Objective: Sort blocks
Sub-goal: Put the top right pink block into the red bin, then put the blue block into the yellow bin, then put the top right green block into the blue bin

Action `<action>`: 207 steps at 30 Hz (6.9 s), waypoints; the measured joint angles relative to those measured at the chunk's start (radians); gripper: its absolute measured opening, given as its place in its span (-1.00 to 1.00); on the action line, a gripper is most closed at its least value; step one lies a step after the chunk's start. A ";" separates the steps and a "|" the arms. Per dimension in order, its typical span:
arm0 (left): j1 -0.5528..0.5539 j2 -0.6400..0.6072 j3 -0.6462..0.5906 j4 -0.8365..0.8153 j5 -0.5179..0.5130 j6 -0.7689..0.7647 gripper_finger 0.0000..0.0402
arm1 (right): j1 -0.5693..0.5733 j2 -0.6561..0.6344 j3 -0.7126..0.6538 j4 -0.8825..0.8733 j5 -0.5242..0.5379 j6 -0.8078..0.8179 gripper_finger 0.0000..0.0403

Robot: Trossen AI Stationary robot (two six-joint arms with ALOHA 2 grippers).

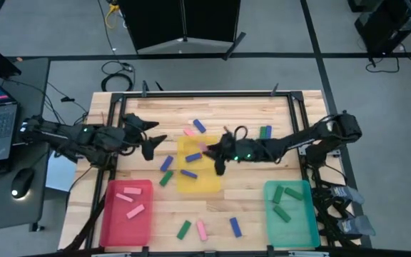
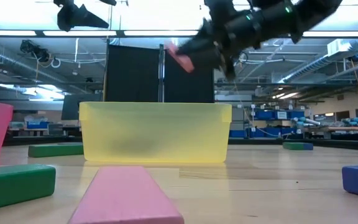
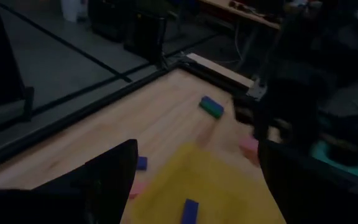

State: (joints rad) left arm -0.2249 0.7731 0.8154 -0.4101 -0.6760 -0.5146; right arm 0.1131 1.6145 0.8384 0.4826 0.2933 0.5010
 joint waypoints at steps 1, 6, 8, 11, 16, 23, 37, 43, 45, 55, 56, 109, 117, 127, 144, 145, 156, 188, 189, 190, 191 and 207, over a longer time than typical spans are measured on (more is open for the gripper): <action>0.000 -0.003 0.000 -0.005 -0.013 0.006 0.69 | 0.015 0.026 0.033 -0.002 -0.002 -0.012 -0.44; 0.000 -0.017 0.000 0.003 -0.062 0.007 0.69 | 0.067 0.188 0.227 -0.002 -0.085 -0.077 -0.44; 0.000 -0.018 0.000 0.003 -0.078 0.007 0.69 | 0.081 0.263 0.313 -0.003 -0.131 -0.099 -0.44; 0.000 -0.020 0.000 0.006 -0.084 0.007 0.69 | 0.093 0.371 0.442 -0.015 -0.198 -0.121 -0.44; 0.000 -0.023 0.000 0.002 -0.102 0.010 0.69 | 0.095 0.530 0.662 -0.047 -0.312 -0.144 -0.44; 0.000 -0.023 0.000 -0.006 -0.114 0.011 0.69 | 0.097 0.724 0.922 -0.101 -0.398 -0.162 -0.44; 0.000 -0.023 0.000 -0.011 -0.142 0.012 0.69 | 0.090 1.039 1.416 -0.287 -0.531 -0.157 -0.44; 0.000 -0.023 0.000 -0.012 -0.142 0.010 0.69 | 0.086 1.093 1.505 -0.394 -0.530 -0.156 -0.40; 0.000 -0.023 0.000 -0.012 -0.142 0.009 0.69 | 0.079 1.088 1.499 -0.405 -0.534 -0.165 -0.15; 0.000 -0.023 0.000 -0.026 -0.141 -0.004 0.69 | 0.048 1.039 1.498 -0.387 -0.520 -0.220 0.69; 0.000 -0.023 0.000 -0.035 -0.141 -0.017 0.69 | 0.048 1.038 1.498 -0.385 -0.523 -0.230 0.68; 0.212 0.762 0.000 -0.255 0.529 -0.327 0.69 | 0.221 -0.342 -0.239 0.123 0.554 -0.243 0.07; 0.212 0.831 0.005 -0.230 0.533 -0.317 0.62 | 0.221 -0.341 -0.239 0.122 0.554 -0.248 0.06; 0.212 0.835 0.003 -0.229 0.531 -0.285 -0.32 | 0.221 -0.341 -0.239 0.122 0.554 -0.250 0.02; 0.138 0.591 0.199 -0.272 0.271 -0.254 -0.48 | 0.246 -0.340 -0.239 0.130 0.554 -0.271 0.00; 0.127 0.609 0.210 -0.210 0.281 -0.225 -0.48 | 0.246 -0.340 -0.239 0.130 0.554 -0.273 -0.01; 0.106 0.883 0.312 0.018 0.357 -0.065 -0.48 | 0.251 -0.340 -0.239 0.146 0.554 -0.285 -0.03; 0.066 0.465 0.417 0.232 -0.054 -0.114 0.13 | 0.287 -0.340 -0.239 0.186 0.580 -0.321 -0.05; 0.052 0.463 0.445 0.260 -0.081 -0.083 0.07 | 0.287 -0.340 -0.239 0.188 0.580 -0.321 -0.05; 0.035 0.466 0.474 0.266 -0.111 -0.055 0.02 | 0.288 -0.340 -0.239 0.190 0.580 -0.321 -0.06; 0.017 0.476 0.505 0.262 -0.147 -0.026 -0.03 | 0.288 -0.340 -0.239 0.190 0.580 -0.319 -0.06; -0.136 0.759 0.996 0.170 -0.289 0.381 -0.40 | 0.280 -0.340 -0.239 0.197 0.595 -0.318 -0.17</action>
State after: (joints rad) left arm -0.3604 1.5316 1.8113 -0.2403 -0.9653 -0.1337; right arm 0.3931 1.2743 0.5995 0.6797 0.8879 0.1833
